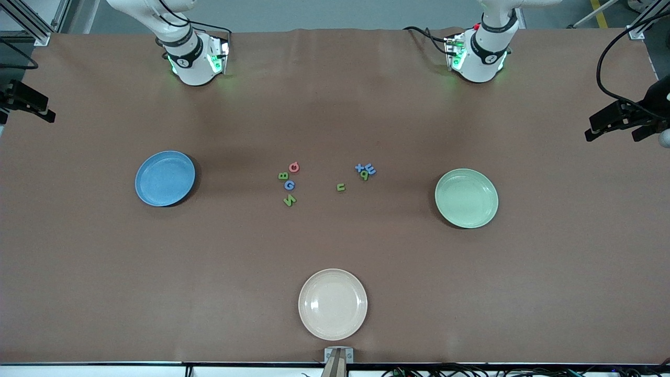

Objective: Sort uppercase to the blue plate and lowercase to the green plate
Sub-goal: 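Move the left gripper toward the pile of foam letters, then grasp the green lowercase s with the left gripper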

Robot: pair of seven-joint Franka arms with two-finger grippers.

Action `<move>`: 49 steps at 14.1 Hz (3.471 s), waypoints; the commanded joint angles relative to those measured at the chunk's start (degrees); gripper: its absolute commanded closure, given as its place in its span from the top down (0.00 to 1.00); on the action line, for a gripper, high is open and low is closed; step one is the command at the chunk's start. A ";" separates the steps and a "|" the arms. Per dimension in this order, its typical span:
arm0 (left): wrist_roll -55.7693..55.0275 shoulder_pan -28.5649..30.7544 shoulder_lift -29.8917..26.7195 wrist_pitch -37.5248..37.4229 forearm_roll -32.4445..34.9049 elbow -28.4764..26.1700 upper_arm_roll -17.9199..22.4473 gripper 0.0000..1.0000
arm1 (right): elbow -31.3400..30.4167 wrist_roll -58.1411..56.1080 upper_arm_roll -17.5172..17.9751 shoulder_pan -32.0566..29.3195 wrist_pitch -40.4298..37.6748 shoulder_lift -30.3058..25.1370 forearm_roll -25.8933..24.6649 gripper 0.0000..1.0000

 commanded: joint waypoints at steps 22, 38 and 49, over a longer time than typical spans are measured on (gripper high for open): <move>-39.49 -15.30 26.95 23.20 -0.37 0.32 -21.51 1.00 | -1.79 -0.30 -0.12 -0.46 -0.16 -1.38 2.88 1.00; -68.80 -29.91 47.37 41.06 11.78 3.92 -21.16 0.89 | 0.33 -0.74 -0.04 -0.46 4.15 3.80 1.82 1.00; -68.80 -29.91 49.22 43.62 11.78 3.84 -20.46 0.54 | 0.76 -0.65 -0.04 -0.55 8.36 11.45 -1.68 1.00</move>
